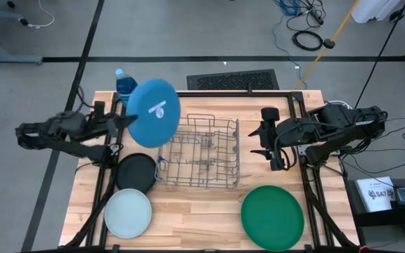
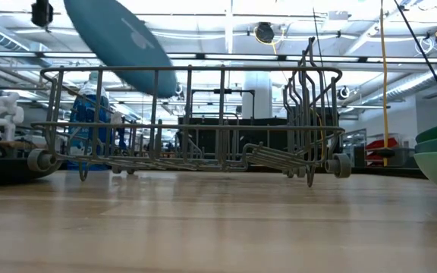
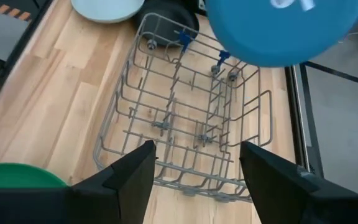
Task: Sort dishes
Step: Put the blue plate into the gray dish rack, then put the dark green plate into the gray dish rack
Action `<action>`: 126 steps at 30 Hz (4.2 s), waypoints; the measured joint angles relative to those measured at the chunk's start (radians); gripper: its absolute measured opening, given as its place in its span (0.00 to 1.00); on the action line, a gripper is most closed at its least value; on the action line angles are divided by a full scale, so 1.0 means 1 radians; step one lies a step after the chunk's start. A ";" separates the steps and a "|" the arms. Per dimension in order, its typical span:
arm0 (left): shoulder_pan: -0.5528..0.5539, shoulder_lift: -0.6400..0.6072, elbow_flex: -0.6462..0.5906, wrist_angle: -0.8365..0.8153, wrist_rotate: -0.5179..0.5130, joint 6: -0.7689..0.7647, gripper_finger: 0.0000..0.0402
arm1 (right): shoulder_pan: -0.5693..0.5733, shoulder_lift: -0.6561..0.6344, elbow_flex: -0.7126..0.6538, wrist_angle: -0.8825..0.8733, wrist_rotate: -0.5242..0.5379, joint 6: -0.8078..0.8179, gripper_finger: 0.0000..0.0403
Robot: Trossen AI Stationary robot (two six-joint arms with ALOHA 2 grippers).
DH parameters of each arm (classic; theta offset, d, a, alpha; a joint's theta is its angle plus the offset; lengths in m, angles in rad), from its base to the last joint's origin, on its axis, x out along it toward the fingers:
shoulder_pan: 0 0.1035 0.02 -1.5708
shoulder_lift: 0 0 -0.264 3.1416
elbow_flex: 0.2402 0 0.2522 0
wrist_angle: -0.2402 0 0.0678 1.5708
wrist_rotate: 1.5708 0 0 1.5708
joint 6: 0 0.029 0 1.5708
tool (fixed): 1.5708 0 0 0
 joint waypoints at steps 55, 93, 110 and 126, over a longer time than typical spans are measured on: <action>-0.190 0.544 0.401 -0.591 -0.052 -0.585 0.01 | -0.002 0.000 -0.001 0.030 0.018 -0.156 0.56; -0.195 0.595 0.397 -0.585 0.043 -0.443 0.26 | -0.002 0.000 -0.001 0.031 0.013 -0.176 0.56; -0.195 0.416 0.399 -0.564 -0.080 -0.302 0.27 | -0.002 0.000 -0.001 0.037 0.014 -0.125 0.56; -0.202 0.374 0.382 -0.355 -0.268 0.170 0.27 | 0.009 0.000 -0.201 -0.099 -0.132 0.301 0.56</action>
